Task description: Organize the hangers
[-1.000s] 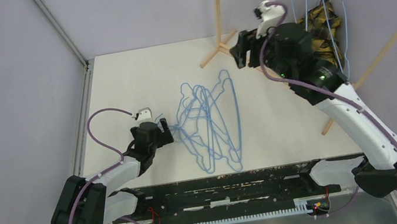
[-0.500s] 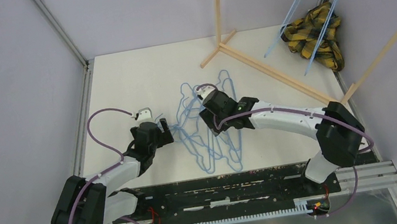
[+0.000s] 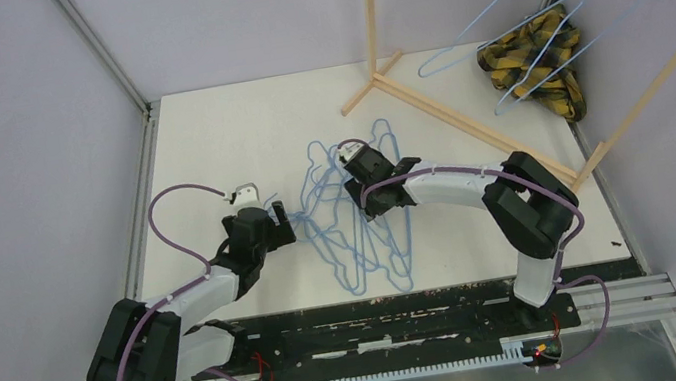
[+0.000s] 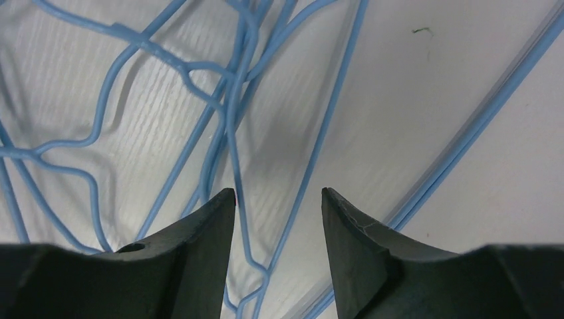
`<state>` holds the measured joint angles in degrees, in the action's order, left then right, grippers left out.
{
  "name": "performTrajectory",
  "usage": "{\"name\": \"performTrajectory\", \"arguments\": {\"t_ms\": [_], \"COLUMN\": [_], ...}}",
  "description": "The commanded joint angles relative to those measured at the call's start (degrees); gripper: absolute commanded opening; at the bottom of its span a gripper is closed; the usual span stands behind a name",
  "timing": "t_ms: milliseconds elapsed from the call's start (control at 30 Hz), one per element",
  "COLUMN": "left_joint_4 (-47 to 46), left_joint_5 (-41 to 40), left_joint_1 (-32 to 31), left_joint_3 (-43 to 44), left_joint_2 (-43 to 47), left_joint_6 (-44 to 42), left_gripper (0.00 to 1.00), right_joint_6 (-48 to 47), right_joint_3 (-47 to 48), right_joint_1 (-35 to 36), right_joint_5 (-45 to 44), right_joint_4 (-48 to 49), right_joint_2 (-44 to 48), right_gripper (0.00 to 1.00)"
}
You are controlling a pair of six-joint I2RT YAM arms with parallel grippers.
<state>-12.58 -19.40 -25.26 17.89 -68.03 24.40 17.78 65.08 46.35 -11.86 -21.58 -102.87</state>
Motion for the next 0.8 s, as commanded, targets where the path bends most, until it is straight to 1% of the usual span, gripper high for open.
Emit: {"name": "performTrajectory", "arguments": {"t_ms": [0, 200, 333, 400, 500, 600, 667, 767], "left_joint_4": [-2.9, -2.9, -2.9, -2.9, -2.9, -2.9, -2.9, -2.9], "left_joint_5": [-0.7, -0.7, -0.7, -0.7, -0.7, -0.7, -0.8, -0.7], "left_joint_1": [-0.3, -0.3, -0.3, -0.3, -0.3, -0.3, -0.2, -0.3], "left_joint_3": [0.9, 1.3, 1.4, 1.3, 1.4, 1.4, 1.4, 1.4], "left_joint_2": [0.2, -0.6, -0.7, -0.6, -0.9, -0.9, -0.8, -0.7], "left_joint_6": [-0.2, -0.3, -0.3, -0.3, -0.3, -0.3, -0.3, -0.3], "left_gripper": [0.99, 0.99, 0.99, 0.99, 0.99, 0.99, 0.99, 0.99], "right_joint_6": [-1.2, -0.7, -0.1, -0.3, -0.5, -0.7, -0.9, -1.0], "right_joint_3": [2.9, 0.8, -1.2, -1.3, -0.8, -0.8, -1.0, -0.8], "right_joint_1": [-2.4, -2.9, -2.9, -3.0, -3.0, -3.0, -3.0, -3.0], "right_joint_5": [3.6, 9.0, 9.4, 9.2, 8.5, 6.9, 6.0, 5.3], "right_joint_4": [3.9, 6.2, 7.4, 6.7, 5.2, 4.2, 3.6, 2.4], "right_joint_2": [-1.7, -3.7, -3.7, -3.6, -2.9, -0.6, 1.3, 4.3], "right_gripper": [0.58, 0.48, 0.44, 0.38, 0.26, 0.17, 0.08, 0.04]}}
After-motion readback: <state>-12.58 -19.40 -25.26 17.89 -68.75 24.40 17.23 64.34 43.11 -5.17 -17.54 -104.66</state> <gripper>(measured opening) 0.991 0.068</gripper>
